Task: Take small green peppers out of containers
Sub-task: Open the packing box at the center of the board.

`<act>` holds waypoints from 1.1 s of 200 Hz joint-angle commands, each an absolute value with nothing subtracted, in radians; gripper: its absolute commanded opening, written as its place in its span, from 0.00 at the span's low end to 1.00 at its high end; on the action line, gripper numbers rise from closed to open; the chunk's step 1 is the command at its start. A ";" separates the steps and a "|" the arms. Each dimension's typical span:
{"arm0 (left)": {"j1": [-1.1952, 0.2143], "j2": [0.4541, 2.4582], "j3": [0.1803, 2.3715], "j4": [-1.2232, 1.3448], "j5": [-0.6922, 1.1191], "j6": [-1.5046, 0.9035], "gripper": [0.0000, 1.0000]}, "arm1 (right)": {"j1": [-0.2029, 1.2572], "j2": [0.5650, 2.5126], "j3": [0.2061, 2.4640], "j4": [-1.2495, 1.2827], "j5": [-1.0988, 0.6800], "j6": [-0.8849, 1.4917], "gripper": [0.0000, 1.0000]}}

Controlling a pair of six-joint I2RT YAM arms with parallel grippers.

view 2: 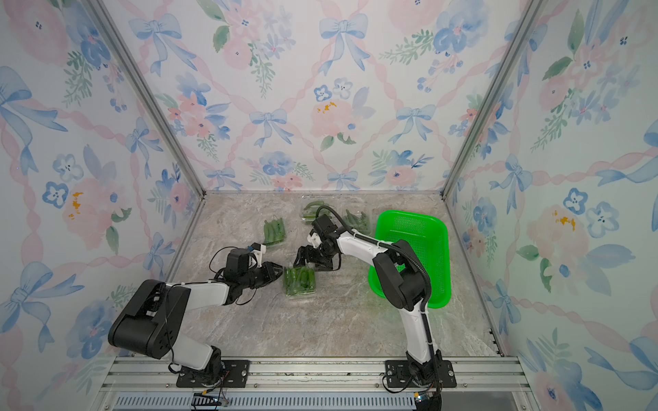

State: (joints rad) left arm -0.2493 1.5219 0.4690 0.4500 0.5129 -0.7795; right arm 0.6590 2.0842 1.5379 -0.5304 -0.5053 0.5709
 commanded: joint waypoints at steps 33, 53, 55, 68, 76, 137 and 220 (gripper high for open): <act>-0.255 1.496 0.481 0.441 0.482 -0.799 0.16 | 0.580 1.871 1.416 -0.582 -0.359 0.514 0.92; -0.256 1.470 0.482 0.417 0.466 -0.809 0.14 | 0.593 1.811 1.410 -0.630 -0.239 0.507 0.91; -0.256 1.468 0.482 0.413 0.463 -0.808 0.14 | 0.595 1.809 1.414 -0.640 -0.226 0.506 0.91; -0.260 1.446 0.493 0.368 0.426 -0.809 0.17 | 0.633 1.801 1.460 -0.726 -0.126 0.480 0.87; -0.266 1.432 0.505 0.330 0.391 -0.801 0.18 | 0.668 1.804 1.498 -0.778 -0.061 0.460 0.86; -0.273 1.426 0.495 0.301 0.333 -0.846 0.12 | 0.889 1.908 1.676 -0.866 0.061 0.453 0.73; -0.278 1.440 0.495 0.307 0.343 -0.876 0.12 | 1.025 2.040 1.733 -0.798 0.100 0.492 0.67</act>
